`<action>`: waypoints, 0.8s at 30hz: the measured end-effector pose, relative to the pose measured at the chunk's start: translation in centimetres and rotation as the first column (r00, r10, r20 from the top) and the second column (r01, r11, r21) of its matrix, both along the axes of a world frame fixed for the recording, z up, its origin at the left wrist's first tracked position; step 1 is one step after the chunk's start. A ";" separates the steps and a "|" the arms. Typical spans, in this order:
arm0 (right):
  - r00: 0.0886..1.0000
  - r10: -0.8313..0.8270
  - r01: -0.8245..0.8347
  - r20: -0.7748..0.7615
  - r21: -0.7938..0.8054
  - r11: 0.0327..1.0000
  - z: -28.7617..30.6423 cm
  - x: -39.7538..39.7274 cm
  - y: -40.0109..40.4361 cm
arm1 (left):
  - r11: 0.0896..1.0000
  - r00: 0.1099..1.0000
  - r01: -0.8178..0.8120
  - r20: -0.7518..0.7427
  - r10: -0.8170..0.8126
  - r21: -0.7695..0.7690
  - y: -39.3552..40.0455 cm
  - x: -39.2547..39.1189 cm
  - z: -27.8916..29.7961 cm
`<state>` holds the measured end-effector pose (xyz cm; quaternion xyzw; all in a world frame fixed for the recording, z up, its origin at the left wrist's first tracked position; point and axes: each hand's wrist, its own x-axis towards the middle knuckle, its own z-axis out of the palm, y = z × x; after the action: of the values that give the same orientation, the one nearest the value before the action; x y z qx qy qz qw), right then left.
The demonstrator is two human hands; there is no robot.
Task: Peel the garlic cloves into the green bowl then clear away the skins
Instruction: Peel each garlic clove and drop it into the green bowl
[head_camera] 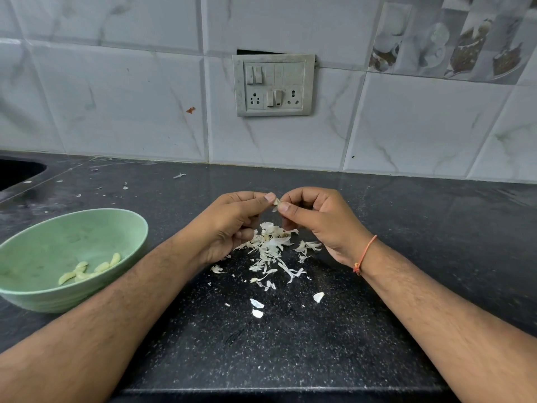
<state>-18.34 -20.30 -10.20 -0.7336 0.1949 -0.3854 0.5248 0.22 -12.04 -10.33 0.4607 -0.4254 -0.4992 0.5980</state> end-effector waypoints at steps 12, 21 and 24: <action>0.989 -0.129 0.112 -0.074 -0.199 0.974 -0.4 0.3 -0.7 | 0.942 0.894 -0.199 0.344 0.287 -0.269 0.0 -0.1 -0.5; 0.987 -0.144 0.125 -0.076 -0.212 0.969 -0.5 0.2 -0.9 | 0.960 0.923 -0.151 0.313 0.222 -0.236 0.1 0.0 -0.5; 0.984 -0.163 0.144 -0.075 -0.205 0.968 -0.4 0.2 -0.9 | 0.959 0.932 -0.185 0.271 0.240 -0.214 -0.2 0.2 -0.6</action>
<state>-18.12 -21.21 -10.56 -0.7818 0.2355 -0.4084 0.4080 0.39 -12.20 -10.91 0.5159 -0.5016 -0.3155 0.6186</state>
